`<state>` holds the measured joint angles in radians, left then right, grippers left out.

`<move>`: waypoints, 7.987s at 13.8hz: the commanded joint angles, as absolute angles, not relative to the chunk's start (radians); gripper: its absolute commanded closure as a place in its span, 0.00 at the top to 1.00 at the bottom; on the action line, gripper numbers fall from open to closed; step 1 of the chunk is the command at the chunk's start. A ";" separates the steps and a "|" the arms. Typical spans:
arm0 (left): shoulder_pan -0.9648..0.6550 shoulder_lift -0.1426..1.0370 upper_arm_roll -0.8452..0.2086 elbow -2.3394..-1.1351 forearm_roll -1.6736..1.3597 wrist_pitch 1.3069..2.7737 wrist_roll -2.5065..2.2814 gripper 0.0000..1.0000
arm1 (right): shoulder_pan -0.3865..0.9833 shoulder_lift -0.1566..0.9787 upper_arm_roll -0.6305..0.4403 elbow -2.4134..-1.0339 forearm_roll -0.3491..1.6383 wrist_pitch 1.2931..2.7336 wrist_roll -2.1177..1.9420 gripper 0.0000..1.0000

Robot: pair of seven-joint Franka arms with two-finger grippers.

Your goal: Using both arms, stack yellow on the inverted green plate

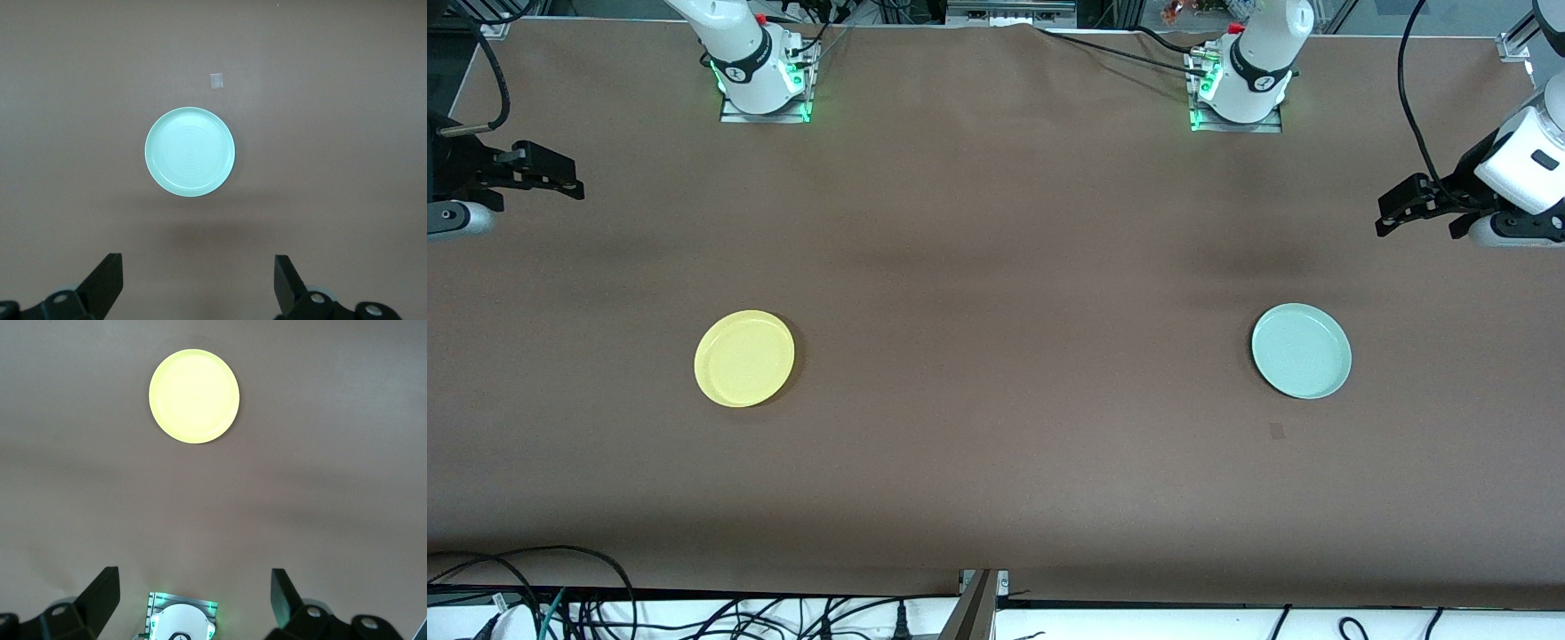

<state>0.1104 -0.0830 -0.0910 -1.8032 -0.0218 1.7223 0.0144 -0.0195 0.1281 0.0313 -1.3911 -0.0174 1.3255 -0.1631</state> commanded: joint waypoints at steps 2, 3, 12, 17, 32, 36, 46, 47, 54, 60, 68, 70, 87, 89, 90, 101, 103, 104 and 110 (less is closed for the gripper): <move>0.104 -0.094 -0.117 -1.781 -0.041 1.691 0.008 1.00 | -0.018 0.129 0.032 -1.390 -0.018 1.327 -0.158 1.00; 0.106 -0.094 -0.117 -1.773 -0.041 1.681 0.008 1.00 | -0.018 0.127 0.032 -1.390 -0.018 1.327 -0.158 1.00; 0.107 -0.092 -0.117 -1.770 -0.041 1.684 0.008 1.00 | -0.018 0.129 0.032 -1.390 -0.018 1.327 -0.158 1.00; 0.107 -0.080 -0.114 -1.761 -0.041 1.686 0.008 1.00 | -0.018 0.129 0.032 -1.390 -0.018 1.327 -0.158 1.00; 0.107 -0.069 -0.114 -1.750 -0.041 1.684 0.008 1.00 | -0.021 0.129 0.031 -1.390 -0.018 1.327 -0.158 1.00; 0.107 -0.060 -0.114 -1.743 -0.041 1.686 0.009 1.00 | -0.021 0.129 0.031 -1.390 -0.018 1.327 -0.158 1.00; 0.110 0.025 -0.106 -1.603 -0.029 1.643 0.008 1.00 | -0.026 0.138 0.026 -1.388 -0.018 1.327 -0.163 1.00; 0.107 0.034 -0.110 -1.606 -0.028 1.620 0.011 1.00 | -0.028 0.140 0.025 -1.388 -0.018 1.327 -0.169 1.00; 0.109 0.091 -0.127 -1.566 0.029 1.549 0.020 1.00 | -0.028 0.147 0.025 -1.390 -0.015 1.331 -0.172 1.00; 0.110 0.022 -0.129 -1.588 0.031 1.494 -0.011 1.00 | -0.028 0.152 0.025 -1.394 -0.005 1.376 -0.161 1.00; 0.118 -0.077 -0.127 -1.822 0.029 1.658 -0.031 1.00 | -0.037 0.187 0.026 -1.391 -0.003 1.377 -0.158 1.00; 0.121 -0.077 -0.127 -1.835 0.029 1.683 -0.031 1.00 | -0.037 0.190 0.026 -1.393 -0.008 1.379 -0.160 1.00; 0.138 -0.051 -0.126 -1.905 0.029 1.787 -0.031 1.00 | -0.087 0.437 0.012 -1.436 -0.018 1.636 -0.161 1.00; 0.175 0.001 -0.126 -1.992 0.032 1.965 -0.023 1.00 | -0.086 0.446 0.014 -1.546 -0.018 1.768 -0.155 1.00; 0.184 0.065 -0.121 -1.993 0.032 2.021 -0.017 1.00 | -0.087 0.448 0.012 -1.602 -0.017 1.835 -0.155 1.00; 0.285 0.452 -0.110 -1.977 0.126 2.395 -0.014 1.00 | -0.094 0.446 0.012 -1.997 0.038 2.346 -0.153 1.00; 0.296 0.465 -0.110 -1.985 0.195 2.395 -0.015 1.00 | -0.097 0.465 0.012 -2.003 0.054 2.379 -0.152 1.00; 0.305 0.477 -0.112 -1.980 0.202 2.395 -0.012 1.00 | -0.100 0.472 0.012 -2.002 0.086 2.390 -0.153 1.00; 0.314 0.526 -0.110 -1.977 0.202 2.422 -0.011 1.00 | -0.101 0.518 0.014 -2.000 0.158 2.425 -0.153 1.00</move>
